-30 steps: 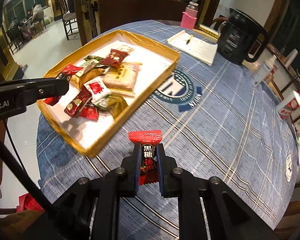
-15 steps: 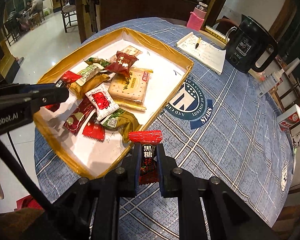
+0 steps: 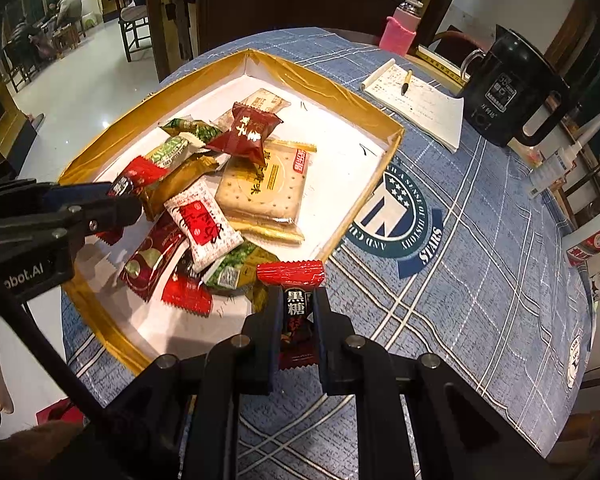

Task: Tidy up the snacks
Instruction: 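Carry both red candies over the white tray and open both tools to release them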

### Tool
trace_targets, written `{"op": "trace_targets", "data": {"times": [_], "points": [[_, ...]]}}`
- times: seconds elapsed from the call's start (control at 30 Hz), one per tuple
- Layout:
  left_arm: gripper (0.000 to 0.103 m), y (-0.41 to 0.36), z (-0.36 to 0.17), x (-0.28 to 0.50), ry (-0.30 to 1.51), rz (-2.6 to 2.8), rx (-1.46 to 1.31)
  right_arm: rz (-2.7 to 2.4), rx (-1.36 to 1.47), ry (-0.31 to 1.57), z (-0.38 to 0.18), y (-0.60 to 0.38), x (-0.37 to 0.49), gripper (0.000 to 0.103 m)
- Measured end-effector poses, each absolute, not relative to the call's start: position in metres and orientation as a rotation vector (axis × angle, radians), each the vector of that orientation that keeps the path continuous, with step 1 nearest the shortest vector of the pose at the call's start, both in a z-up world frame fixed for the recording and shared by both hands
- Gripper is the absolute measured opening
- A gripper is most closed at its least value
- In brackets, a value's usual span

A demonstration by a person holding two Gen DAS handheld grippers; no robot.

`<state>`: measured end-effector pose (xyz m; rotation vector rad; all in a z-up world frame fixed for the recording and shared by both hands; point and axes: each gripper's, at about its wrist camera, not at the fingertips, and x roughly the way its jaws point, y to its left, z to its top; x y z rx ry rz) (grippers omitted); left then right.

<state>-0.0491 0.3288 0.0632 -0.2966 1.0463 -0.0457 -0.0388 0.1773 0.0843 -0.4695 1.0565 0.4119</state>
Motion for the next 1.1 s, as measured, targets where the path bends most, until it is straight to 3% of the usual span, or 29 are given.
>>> {"op": "trace_targets", "data": {"times": [0.3,0.77,1.1], "points": [[0.029,0.334,0.061,-0.043,1.051,-0.051,-0.303,0.424,-0.456,1.043,0.084,0.183,-0.032,0.013],[0.029,0.341,0.057,-0.036,1.059,-0.046,-0.284,0.624,-0.119,1.105,0.097,0.176,-0.019,0.013],[0.029,0.343,0.063,-0.029,1.052,0.025,-0.189,0.729,-0.134,1.167,0.092,0.202,-0.038,0.013]]}}
